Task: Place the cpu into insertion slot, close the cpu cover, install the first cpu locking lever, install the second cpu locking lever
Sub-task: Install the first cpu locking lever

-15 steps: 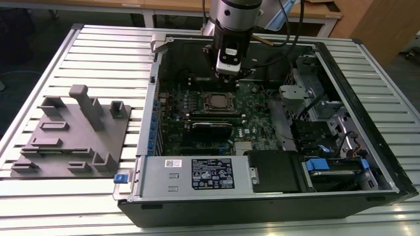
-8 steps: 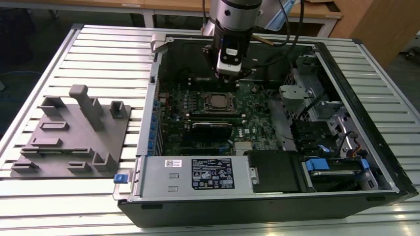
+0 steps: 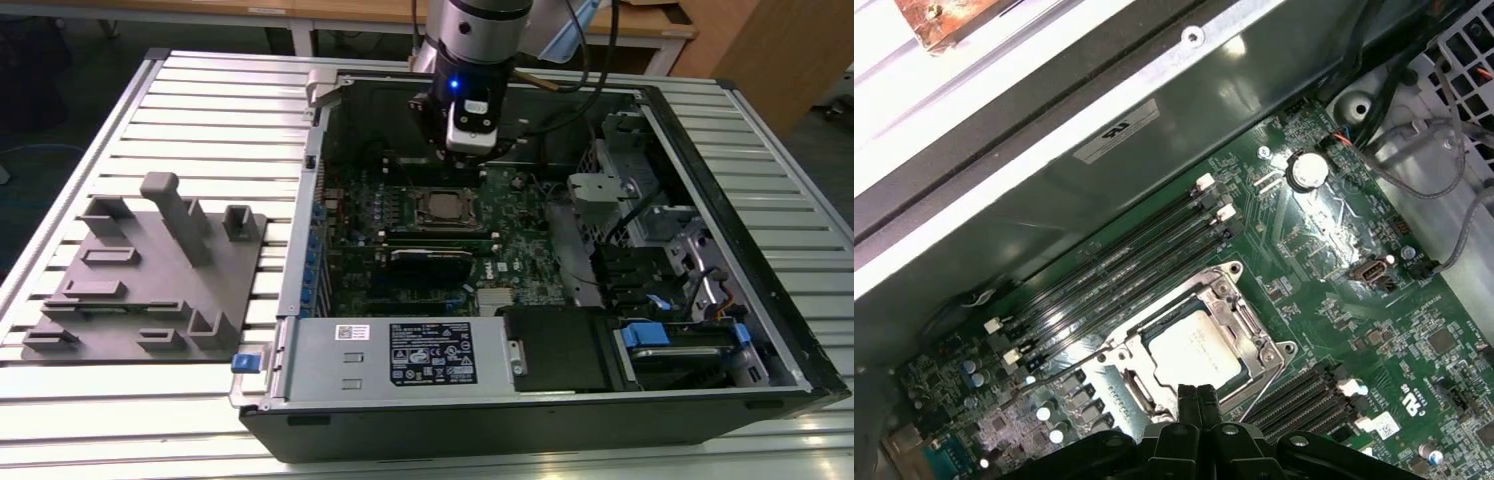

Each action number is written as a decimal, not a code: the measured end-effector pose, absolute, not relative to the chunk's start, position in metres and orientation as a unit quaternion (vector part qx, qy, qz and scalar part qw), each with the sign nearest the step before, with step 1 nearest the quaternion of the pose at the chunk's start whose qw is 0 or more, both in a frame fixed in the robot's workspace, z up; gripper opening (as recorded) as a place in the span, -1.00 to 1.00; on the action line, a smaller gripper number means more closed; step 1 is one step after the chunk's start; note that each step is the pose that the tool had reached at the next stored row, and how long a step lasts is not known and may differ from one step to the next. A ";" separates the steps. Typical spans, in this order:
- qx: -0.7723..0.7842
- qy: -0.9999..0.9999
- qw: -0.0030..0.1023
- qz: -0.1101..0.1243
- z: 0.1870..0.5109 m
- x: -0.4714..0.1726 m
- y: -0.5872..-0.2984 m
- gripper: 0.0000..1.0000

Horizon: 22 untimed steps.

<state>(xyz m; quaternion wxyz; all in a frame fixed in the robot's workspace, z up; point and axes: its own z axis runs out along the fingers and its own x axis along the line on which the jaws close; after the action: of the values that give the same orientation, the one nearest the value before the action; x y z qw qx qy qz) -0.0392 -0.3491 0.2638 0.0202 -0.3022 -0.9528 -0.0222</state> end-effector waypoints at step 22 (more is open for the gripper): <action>-0.268 -0.963 0.020 -0.022 0.263 -0.052 -0.349 -0.79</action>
<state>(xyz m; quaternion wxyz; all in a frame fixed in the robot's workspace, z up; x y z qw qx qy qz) -0.0516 -0.3492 0.2631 0.0204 -0.2680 -0.9630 -0.0217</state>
